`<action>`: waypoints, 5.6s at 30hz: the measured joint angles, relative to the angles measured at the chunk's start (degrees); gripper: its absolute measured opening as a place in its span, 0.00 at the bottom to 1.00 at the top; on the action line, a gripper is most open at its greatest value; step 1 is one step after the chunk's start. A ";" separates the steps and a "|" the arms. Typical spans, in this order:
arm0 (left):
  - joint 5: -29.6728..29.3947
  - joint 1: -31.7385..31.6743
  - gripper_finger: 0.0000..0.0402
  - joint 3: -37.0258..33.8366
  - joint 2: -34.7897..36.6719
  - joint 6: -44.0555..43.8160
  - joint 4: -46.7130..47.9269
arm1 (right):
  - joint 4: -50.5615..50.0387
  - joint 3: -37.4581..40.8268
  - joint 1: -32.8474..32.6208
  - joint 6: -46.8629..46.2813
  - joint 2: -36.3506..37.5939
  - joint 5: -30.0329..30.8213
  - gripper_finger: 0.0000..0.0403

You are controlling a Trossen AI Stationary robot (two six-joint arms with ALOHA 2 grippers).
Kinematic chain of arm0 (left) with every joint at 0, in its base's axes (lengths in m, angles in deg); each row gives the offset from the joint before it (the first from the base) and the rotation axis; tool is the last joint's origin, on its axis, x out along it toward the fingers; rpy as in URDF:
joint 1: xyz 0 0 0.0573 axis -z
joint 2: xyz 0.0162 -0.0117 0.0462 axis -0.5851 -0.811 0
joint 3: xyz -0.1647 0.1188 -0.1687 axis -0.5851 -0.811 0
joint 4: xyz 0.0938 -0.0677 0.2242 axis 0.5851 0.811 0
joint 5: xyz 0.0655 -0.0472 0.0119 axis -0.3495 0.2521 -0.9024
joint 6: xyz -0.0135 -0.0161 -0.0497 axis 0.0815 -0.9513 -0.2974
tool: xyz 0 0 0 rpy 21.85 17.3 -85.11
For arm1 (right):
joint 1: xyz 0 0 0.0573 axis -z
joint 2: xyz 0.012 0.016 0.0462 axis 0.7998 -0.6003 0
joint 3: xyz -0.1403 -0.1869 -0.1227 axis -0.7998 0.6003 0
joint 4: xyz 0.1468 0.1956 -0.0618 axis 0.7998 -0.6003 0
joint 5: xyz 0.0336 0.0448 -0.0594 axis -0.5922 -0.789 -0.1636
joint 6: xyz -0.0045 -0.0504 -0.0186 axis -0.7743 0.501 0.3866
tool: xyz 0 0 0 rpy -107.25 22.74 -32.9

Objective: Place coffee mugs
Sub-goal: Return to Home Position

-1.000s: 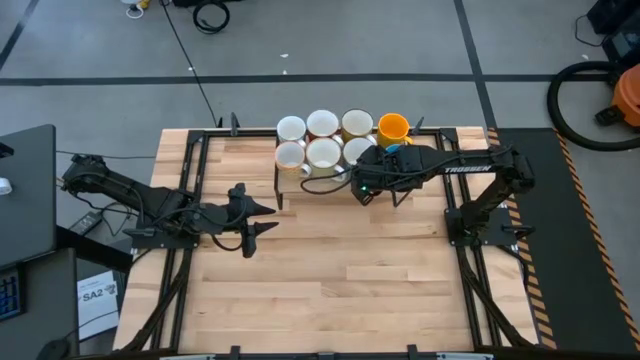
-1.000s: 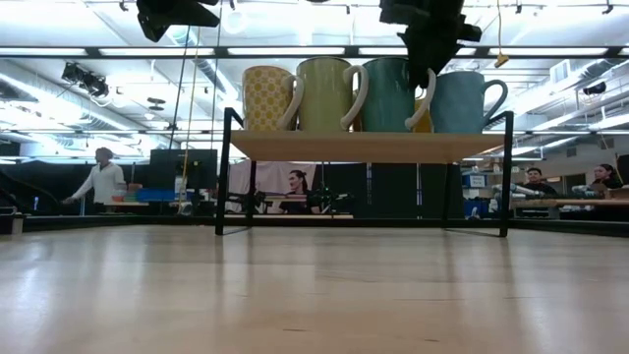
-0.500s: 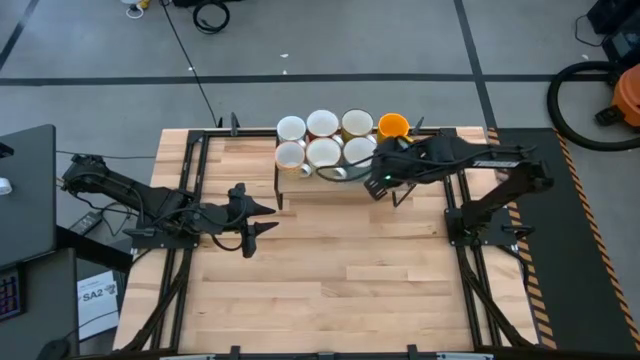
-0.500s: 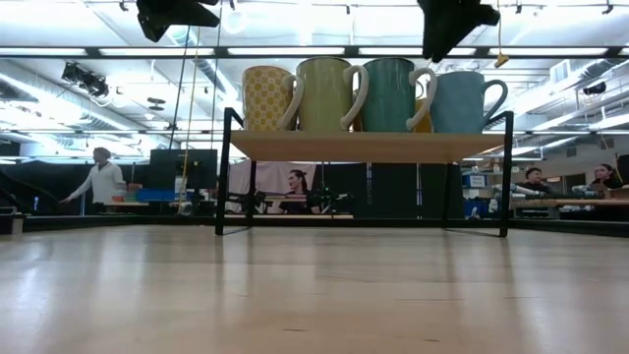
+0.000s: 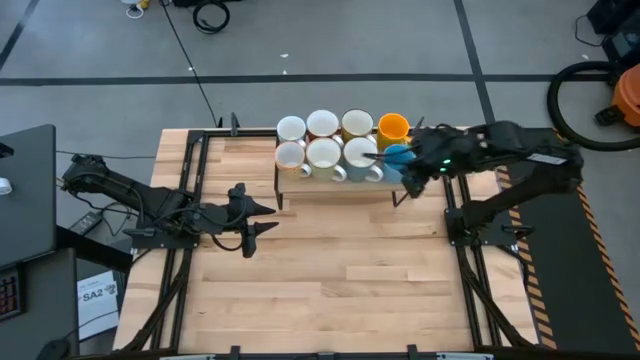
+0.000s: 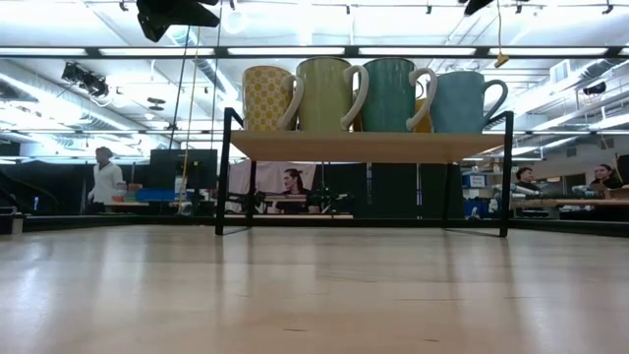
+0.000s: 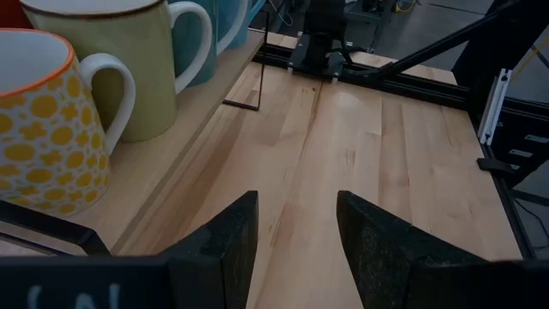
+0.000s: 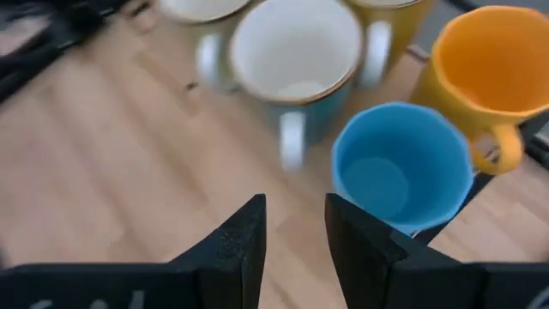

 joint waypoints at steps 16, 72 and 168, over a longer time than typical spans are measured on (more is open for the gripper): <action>0.00 -0.01 0.42 0.00 0.00 -0.07 0.00 | 6.19 6.65 -3.11 17.90 13.49 -5.54 0.31; -0.02 -0.04 0.42 0.02 -0.02 -0.11 -0.03 | 57.00 66.97 -3.64 22.77 67.20 -14.11 0.32; 23.95 -24.24 0.42 -0.03 14.41 23.08 3.24 | 81.99 90.55 -3.58 34.33 67.37 -12.62 0.32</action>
